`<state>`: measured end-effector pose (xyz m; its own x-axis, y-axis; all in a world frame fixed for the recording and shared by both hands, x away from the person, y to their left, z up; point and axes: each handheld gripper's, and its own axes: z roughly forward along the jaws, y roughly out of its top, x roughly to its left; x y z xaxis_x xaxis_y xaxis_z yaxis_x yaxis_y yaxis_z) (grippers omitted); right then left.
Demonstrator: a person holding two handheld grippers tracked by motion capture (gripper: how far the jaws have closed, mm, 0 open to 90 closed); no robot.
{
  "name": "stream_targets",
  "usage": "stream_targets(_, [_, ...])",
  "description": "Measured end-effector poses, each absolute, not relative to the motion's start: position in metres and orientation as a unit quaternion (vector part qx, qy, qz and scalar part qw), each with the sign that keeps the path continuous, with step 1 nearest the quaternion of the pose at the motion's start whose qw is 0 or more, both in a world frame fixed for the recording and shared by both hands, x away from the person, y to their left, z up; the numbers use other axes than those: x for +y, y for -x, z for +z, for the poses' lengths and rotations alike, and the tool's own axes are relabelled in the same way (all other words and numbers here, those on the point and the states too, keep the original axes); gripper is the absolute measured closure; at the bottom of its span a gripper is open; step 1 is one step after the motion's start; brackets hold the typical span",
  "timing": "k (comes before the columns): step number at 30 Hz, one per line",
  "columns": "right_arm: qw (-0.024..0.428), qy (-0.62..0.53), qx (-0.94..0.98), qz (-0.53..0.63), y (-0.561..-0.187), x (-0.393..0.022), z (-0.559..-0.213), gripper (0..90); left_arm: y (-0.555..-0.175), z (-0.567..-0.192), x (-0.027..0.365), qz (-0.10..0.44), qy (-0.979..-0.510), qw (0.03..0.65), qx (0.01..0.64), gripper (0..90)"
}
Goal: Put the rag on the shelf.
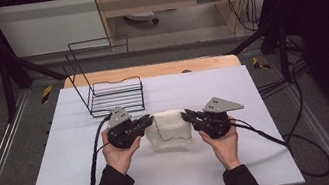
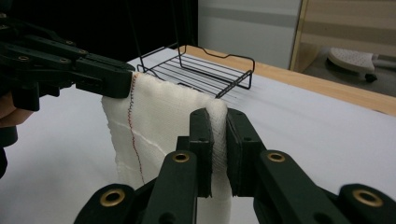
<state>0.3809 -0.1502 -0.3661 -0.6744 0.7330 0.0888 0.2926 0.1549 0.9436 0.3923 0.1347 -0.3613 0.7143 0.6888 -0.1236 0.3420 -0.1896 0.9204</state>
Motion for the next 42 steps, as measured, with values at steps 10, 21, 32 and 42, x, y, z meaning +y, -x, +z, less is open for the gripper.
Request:
stream_targets(10, [0.223,-0.333,0.717,0.570,-0.377,-0.146,-0.356,82.1,-0.388,-0.353,0.140,0.179,-0.738,0.558,0.336,82.3])
stream_targets(21, [0.237,-0.324,0.700,0.590,-0.374,-0.139,-0.346,82.1,-0.386,-0.341,0.147,0.195,-0.720,0.577,0.333,82.4])
stream_targets(32, [0.246,-0.316,0.688,0.605,-0.374,-0.133,-0.338,82.1,-0.383,-0.332,0.155,0.207,-0.708,0.589,0.329,82.4])
stream_targets(42, [0.254,-0.308,0.681,0.614,-0.374,-0.127,-0.331,82.1,-0.382,-0.326,0.160,0.215,-0.699,0.597,0.328,82.4])
